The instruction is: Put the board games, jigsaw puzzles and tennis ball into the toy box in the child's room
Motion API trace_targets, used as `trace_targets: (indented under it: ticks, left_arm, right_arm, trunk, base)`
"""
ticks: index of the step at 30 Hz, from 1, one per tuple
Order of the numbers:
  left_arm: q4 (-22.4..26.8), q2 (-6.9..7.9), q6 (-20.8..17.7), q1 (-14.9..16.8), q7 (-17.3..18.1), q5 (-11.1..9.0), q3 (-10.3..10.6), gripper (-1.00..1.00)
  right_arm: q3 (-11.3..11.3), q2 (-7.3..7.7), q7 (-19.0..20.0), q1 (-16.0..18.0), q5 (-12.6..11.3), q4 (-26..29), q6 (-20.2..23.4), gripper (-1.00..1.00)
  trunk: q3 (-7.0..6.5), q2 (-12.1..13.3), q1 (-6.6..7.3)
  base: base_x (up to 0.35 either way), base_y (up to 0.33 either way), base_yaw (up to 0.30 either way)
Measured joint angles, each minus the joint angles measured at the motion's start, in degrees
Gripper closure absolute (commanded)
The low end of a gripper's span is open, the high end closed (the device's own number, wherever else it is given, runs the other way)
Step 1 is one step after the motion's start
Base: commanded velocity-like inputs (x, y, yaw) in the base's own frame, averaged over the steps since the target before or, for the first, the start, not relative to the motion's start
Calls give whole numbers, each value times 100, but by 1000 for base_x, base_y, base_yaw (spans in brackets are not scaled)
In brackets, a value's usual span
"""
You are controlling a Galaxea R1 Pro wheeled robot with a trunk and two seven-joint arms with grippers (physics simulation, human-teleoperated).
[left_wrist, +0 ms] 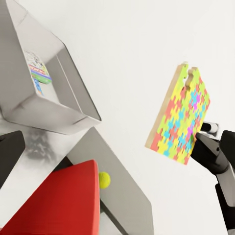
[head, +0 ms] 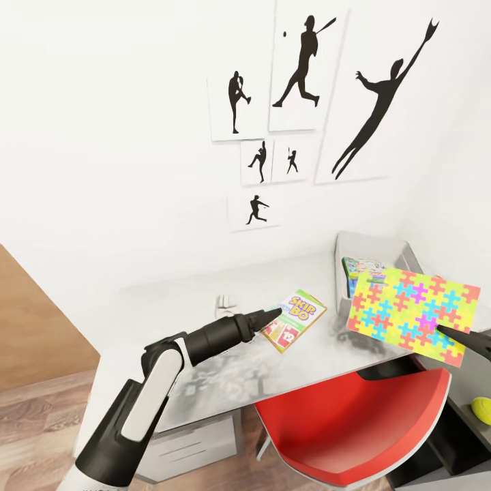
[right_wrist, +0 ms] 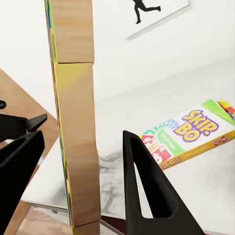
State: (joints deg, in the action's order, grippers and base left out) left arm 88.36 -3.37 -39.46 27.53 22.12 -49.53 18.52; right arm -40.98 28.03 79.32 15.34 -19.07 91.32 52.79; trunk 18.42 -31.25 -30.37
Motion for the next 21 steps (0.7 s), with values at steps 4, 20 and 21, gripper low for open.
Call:
trace_targets:
  ticks: [4, 20, 21]
  left_arm:
    - [22, 6, -147, -24, 0, -16, -280, -100]
    - [345, -29, -640, -320, -658, -68, -1235, -100]
    - [347, -34, -649, -318, -663, -70, -1237, -100]
  right_arm:
    - [-22, 18, -26, 38, 7, -15, 128, 100]
    - [671, -258, -3180, 3407, 3, -2406, 695, 100]
    - [735, -271, -3323, 3536, 1, -2613, 694, 100]
  trunk:
    - [1, 0, 0]
    - [1, 1, 0]
    - [1, 1, 0]
  base:
    - [0, -5, 4]
    - [0, 0, 0]
    - [0, 0, 0]
